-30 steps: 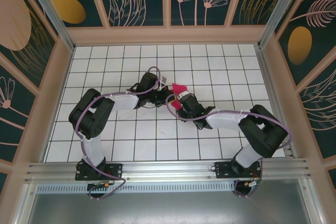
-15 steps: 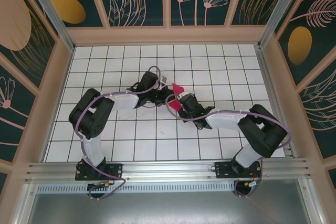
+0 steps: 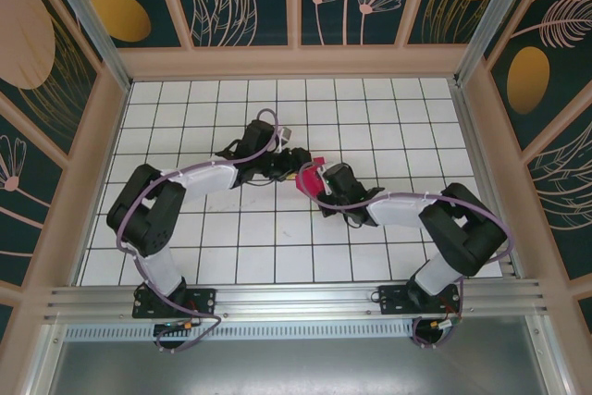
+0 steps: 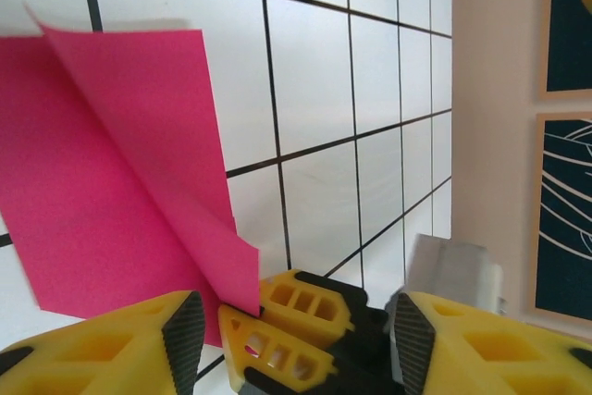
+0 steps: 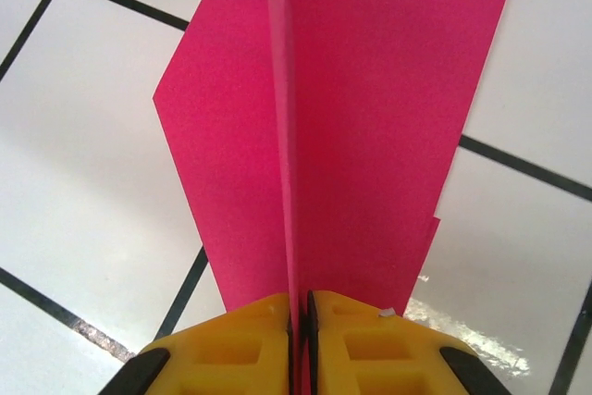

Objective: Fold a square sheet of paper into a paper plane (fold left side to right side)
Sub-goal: Fourth fold the wing at the center of the table.

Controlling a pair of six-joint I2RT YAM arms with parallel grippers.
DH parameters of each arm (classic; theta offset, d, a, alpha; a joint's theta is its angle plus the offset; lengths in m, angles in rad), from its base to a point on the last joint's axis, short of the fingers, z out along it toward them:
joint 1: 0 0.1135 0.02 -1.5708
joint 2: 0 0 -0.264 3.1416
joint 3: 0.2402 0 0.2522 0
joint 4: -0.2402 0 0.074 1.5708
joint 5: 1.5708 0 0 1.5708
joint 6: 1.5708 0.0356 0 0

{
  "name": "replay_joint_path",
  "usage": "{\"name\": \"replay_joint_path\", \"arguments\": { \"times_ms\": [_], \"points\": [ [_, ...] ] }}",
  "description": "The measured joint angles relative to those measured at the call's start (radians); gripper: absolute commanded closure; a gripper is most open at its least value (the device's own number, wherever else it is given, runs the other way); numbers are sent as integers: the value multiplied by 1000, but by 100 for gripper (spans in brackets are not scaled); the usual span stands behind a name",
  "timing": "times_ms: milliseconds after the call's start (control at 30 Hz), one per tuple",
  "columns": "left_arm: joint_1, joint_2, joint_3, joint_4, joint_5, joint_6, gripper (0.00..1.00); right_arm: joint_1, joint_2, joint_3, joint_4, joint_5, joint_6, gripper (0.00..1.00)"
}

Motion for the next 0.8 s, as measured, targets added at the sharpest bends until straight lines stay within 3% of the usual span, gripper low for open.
{"name": "replay_joint_path", "arguments": {
  "times_ms": [433,800],
  "points": [
    [0,23,-67,46,11,-18,57,-158,-48,-103,110,-259,87,87],
    [-46,138,-25,109,55,-52,53,-230,-60,-116,150,-409,128,87]
  ]
}}
